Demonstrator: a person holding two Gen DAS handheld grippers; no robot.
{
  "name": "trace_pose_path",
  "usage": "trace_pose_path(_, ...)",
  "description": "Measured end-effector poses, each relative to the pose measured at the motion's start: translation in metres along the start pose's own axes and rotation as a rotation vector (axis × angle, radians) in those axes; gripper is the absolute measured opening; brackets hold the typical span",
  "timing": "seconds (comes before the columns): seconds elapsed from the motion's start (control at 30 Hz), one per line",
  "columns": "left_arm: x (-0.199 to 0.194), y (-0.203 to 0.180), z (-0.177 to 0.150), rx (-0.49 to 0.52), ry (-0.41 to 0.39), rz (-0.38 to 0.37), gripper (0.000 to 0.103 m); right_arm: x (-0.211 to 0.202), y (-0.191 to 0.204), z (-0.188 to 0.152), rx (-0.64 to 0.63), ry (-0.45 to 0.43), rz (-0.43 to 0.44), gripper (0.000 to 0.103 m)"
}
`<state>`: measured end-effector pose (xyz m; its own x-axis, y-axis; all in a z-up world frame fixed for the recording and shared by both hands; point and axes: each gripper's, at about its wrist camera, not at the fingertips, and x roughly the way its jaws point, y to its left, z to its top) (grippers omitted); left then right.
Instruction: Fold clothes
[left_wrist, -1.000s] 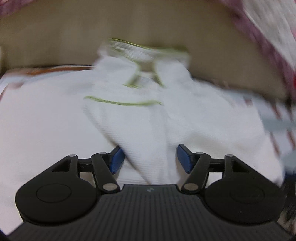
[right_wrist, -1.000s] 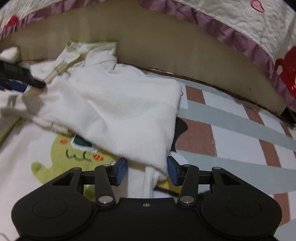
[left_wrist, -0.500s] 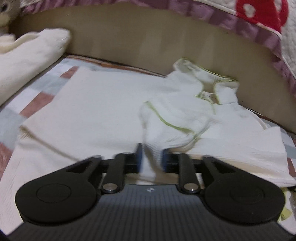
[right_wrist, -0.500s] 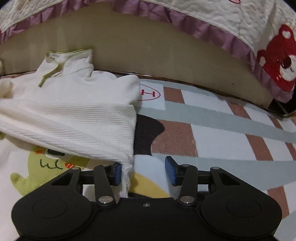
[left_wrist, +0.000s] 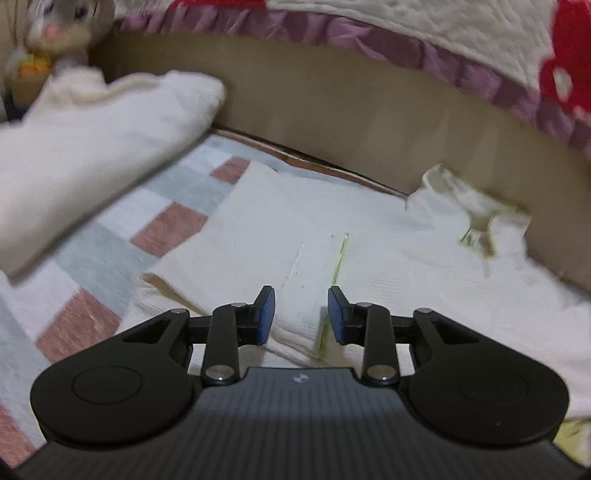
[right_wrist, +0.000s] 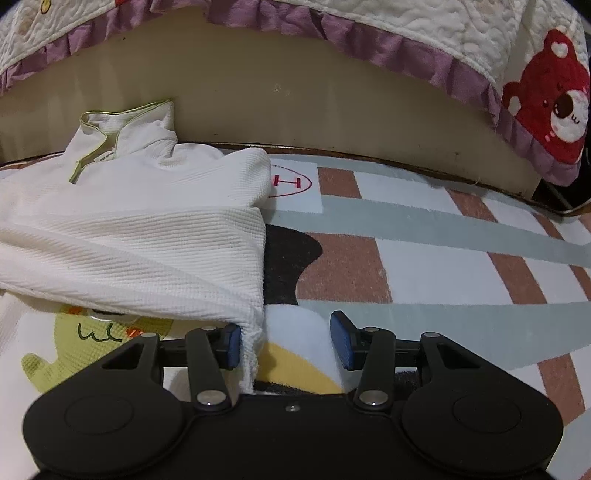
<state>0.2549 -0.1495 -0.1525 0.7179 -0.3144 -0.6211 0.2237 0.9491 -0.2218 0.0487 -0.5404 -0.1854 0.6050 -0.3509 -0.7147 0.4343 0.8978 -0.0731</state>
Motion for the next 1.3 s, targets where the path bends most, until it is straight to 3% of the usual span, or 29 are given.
trace_pose_path(0.03, 0.002, 0.005, 0.005, -0.008, 0.016, -0.032, 0.034, 0.001, -0.003, 0.001, -0.006, 0.007, 0.007, 0.059)
trace_pose_path(0.1, 0.005, 0.015, 0.015, -0.024, 0.047, -0.095, 0.043, 0.001, -0.011, 0.004, 0.018, 0.035, 0.048, 0.062)
trace_pose_path(0.13, 0.01, 0.018, 0.018, -0.009, 0.07, -0.118, 0.048, -0.003, -0.015, 0.007, 0.039, 0.048, 0.117, 0.062)
trace_pose_path(0.2, 0.026, 0.018, 0.019, 0.067, 0.132, -0.148, 0.048, -0.016, -0.022, 0.012, 0.074, 0.064, 0.285, 0.061)
trace_pose_path(0.27, 0.033, 0.014, 0.016, 0.141, 0.135, -0.15, 0.048, -0.036, -0.027, 0.021, 0.102, 0.026, 0.439, 0.062)
trace_pose_path(0.33, 0.038, 0.008, 0.012, 0.213, 0.118, -0.142, 0.048, -0.047, -0.029, 0.04, 0.135, -0.019, 0.501, 0.065)
trace_pose_path(0.47, 0.043, -0.001, 0.003, 0.283, 0.102, -0.164, 0.047, -0.014, -0.021, 0.083, 0.179, 0.012, 0.428, 0.066)
trace_pose_path(0.57, 0.043, -0.004, -0.002, 0.294, 0.082, -0.158, 0.045, 0.03, -0.01, 0.1, 0.206, 0.064, 0.271, 0.066)
trace_pose_path(0.6, 0.043, -0.006, -0.002, 0.306, 0.078, -0.166, 0.04, 0.045, -0.009, 0.102, 0.233, 0.084, 0.239, 0.066)
trace_pose_path(0.63, 0.045, -0.007, -0.002, 0.322, 0.08, -0.182, 0.018, 0.06, -0.01, 0.103, 0.266, 0.106, 0.216, 0.066)
trace_pose_path(0.67, 0.045, -0.009, -0.001, 0.338, 0.084, -0.202, 0.01, 0.071, -0.011, 0.103, 0.286, 0.119, 0.216, 0.065)
trace_pose_path(0.7, 0.044, -0.013, 0.0, 0.358, 0.075, -0.211, 0.01, 0.08, -0.013, 0.101, 0.3, 0.127, 0.228, 0.059)
trace_pose_path(0.73, 0.04, -0.017, 0.001, 0.384, 0.049, -0.203, 0.009, 0.085, -0.013, 0.099, 0.291, 0.126, 0.245, 0.021)
trace_pose_path(0.77, 0.036, -0.022, 0.002, 0.41, 0.023, -0.194, 0.009, 0.087, -0.009, 0.099, 0.256, 0.106, 0.244, 0.006)
trace_pose_path(0.83, 0.03, -0.026, 0.008, 0.404, -0.02, -0.195, 0.008, 0.076, -0.006, 0.102, 0.213, 0.004, 0.182, 0.005)
trace_pose_path(0.9, 0.027, -0.03, 0.015, 0.384, -0.047, -0.197, 0.009, 0.072, -0.009, 0.104, 0.207, -0.035, 0.121, 0.005)
trace_pose_path(1.07, 0.037, -0.034, 0.013, 0.395, 0.036, -0.154, 0.015, 0.082, -0.002, 0.106, 0.1, 0.065, 0.034, 0.008)
trace_pose_path(1.1, 0.039, -0.034, 0.012, 0.398, 0.056, -0.145, 0.02, 0.08, 0.0, 0.105, 0.084, 0.065, 0.005, 0.012)
trace_pose_path(1.17, 0.042, -0.034, 0.011, 0.406, 0.096, -0.128, 0.045, 0.07, 0.004, 0.103, 0.052, 0.039, -0.057, 0.025)
trace_pose_path(1.23, 0.038, -0.027, 0.018, 0.385, 0.111, -0.128, 0.048, 0.056, 0.004, 0.1, 0.051, 0.004, -0.049, 0.037)
trace_pose_path(1.3, 0.031, -0.019, 0.027, 0.366, 0.118, -0.13, 0.048, 0.047, 0.005, 0.097, 0.072, -0.014, 0.037, 0.045)
